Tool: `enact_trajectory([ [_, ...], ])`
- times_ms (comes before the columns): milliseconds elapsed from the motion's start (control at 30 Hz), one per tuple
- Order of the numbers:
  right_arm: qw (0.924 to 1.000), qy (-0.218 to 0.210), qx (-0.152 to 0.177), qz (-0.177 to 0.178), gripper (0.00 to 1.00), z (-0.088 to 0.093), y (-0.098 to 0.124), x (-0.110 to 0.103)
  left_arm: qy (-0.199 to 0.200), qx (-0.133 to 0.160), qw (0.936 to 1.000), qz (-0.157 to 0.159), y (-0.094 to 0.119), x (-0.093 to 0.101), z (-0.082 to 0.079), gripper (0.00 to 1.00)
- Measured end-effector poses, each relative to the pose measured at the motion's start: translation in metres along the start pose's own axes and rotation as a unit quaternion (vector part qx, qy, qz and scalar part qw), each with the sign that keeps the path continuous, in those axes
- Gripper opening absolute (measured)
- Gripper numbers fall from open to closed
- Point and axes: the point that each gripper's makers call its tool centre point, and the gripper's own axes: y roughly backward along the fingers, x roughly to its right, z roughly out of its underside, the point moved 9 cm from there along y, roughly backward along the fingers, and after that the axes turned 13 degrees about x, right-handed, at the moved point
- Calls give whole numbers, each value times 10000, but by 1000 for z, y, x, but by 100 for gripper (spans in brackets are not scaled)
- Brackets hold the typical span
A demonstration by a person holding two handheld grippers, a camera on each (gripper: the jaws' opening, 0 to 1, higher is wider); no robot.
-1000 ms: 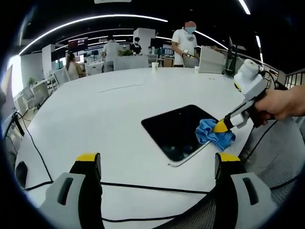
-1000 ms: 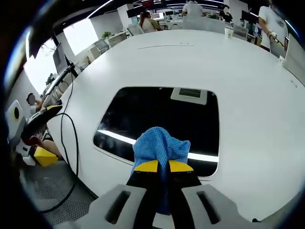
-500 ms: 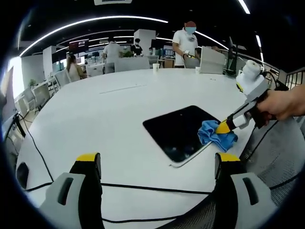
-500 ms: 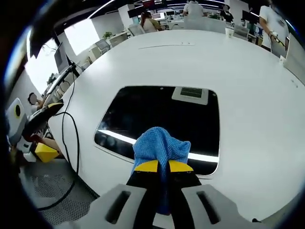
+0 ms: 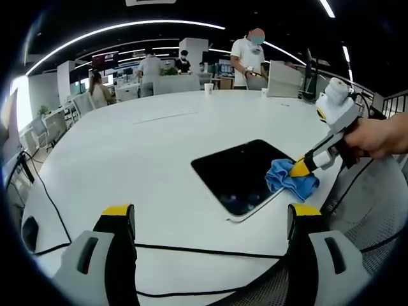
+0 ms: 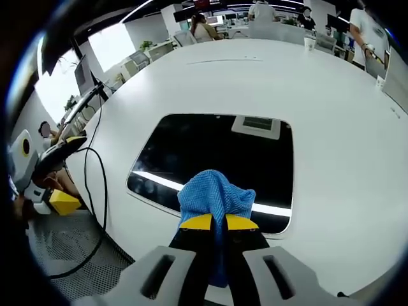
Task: Wipe the mirror surface with the cleaning cloth until all visible marks leave the cleaned area.
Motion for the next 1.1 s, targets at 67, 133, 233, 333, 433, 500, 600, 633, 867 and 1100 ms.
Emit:
enact_trajectory([
  [67,10000,-31,1,0,0,0,1,2,-12,-2,10000,-10,0,0,0,99],
  [133,10000,-48,3,8,0,0,2,5,1,-4,10000,-13,0,0,0,99],
  [233,9999,-117,3,34,0,0,4,11,2,2,10000,-12,0,0,0,99],
  [333,9997,-224,13,37,0,2,5,16,-1,-15,10000,-8,0,-1,0,99],
  [433,9997,-229,7,51,0,1,6,18,-2,-29,10000,0,-1,0,1,99],
  [500,9997,-256,14,56,0,2,7,20,-2,-31,10000,1,-1,0,1,99],
  [600,9994,-329,24,54,0,3,9,24,1,-28,10000,-10,0,0,1,99],
  [633,9993,-365,21,45,0,3,9,25,2,-23,10000,-13,-1,0,1,99],
  [867,9994,-333,25,123,0,5,13,33,18,-34,10000,-23,0,-1,1,99],
  [1100,9992,-338,66,220,0,7,17,40,2,-76,10000,11,-1,1,2,99],
])
